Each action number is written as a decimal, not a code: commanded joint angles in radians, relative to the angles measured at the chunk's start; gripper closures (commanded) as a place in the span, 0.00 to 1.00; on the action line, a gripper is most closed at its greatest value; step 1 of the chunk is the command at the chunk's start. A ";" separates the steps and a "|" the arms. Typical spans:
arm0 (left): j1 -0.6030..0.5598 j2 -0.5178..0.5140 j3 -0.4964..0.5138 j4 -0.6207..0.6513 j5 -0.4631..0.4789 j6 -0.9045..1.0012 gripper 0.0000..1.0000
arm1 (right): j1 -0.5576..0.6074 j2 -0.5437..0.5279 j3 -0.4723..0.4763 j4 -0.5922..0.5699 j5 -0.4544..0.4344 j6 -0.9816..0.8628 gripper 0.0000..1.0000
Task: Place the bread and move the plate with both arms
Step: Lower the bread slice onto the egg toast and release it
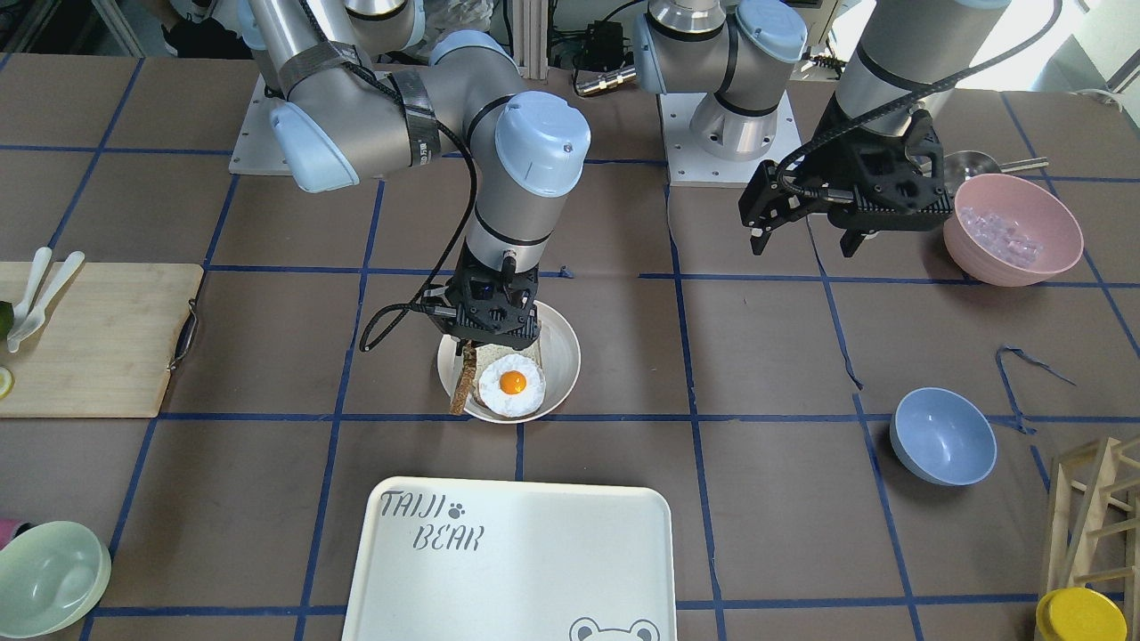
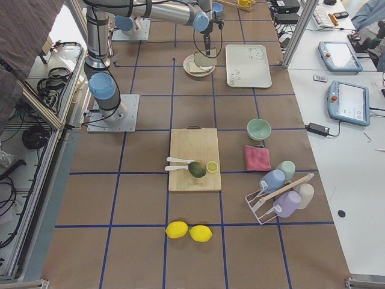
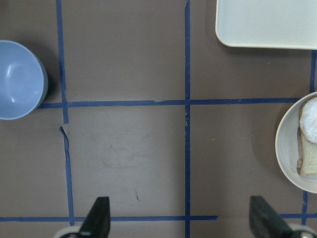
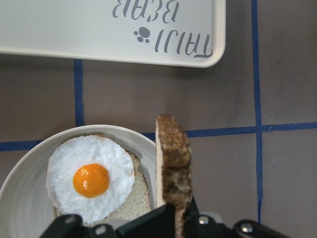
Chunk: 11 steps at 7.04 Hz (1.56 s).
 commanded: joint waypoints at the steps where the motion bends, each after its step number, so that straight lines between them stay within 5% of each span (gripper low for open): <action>1: 0.000 -0.001 0.001 0.002 0.000 0.001 0.00 | 0.012 0.031 0.013 -0.007 -0.005 0.039 1.00; 7: 0.000 -0.001 0.001 0.003 0.000 0.002 0.00 | 0.029 0.059 0.025 -0.006 0.046 0.067 1.00; 8: 0.000 -0.001 0.003 0.003 0.000 0.001 0.00 | 0.040 0.061 0.038 -0.013 0.046 0.065 0.91; 10: 0.000 -0.001 0.000 0.003 0.000 0.001 0.00 | 0.045 0.054 0.036 -0.039 0.046 0.070 0.13; 11: 0.000 -0.001 0.001 0.003 0.000 0.001 0.00 | 0.045 0.053 0.035 -0.074 0.056 0.071 0.00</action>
